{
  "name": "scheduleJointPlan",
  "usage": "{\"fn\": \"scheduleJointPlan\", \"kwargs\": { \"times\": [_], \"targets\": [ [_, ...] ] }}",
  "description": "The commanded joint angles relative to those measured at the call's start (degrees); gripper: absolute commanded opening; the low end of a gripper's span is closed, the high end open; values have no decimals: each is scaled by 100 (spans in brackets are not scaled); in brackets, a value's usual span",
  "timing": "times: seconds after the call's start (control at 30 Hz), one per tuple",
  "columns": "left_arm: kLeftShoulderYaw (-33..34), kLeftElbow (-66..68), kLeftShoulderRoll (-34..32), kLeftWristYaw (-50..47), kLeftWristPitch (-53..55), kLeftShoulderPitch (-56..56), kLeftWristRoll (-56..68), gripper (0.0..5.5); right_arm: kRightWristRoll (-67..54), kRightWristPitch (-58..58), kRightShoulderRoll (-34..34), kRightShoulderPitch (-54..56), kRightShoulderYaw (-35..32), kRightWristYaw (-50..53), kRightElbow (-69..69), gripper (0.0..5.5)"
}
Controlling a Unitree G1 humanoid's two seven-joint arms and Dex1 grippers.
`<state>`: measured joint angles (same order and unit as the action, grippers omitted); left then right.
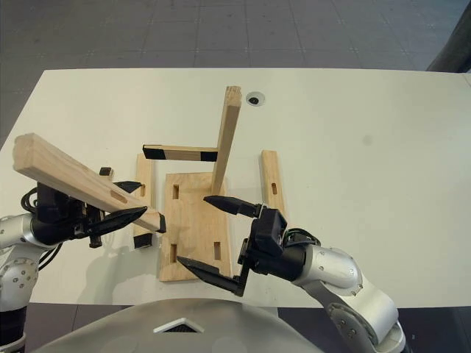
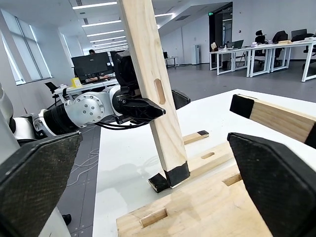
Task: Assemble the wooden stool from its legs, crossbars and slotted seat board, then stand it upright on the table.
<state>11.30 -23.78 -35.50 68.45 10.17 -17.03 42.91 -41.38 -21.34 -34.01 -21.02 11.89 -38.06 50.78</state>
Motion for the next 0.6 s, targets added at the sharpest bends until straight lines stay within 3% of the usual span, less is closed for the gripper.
{"fn": "scheduleJointPlan", "kwargs": {
  "times": [0.03,0.6],
  "targets": [
    [-166,453,307,398,-387,436,68,210,136,128,-54,-139,-92,-124,-219,550],
    [-561,2893,620,511,-1183,2125,-1021,210,527,456,-152,-650,-181,-495,-378,550]
  ]
}}
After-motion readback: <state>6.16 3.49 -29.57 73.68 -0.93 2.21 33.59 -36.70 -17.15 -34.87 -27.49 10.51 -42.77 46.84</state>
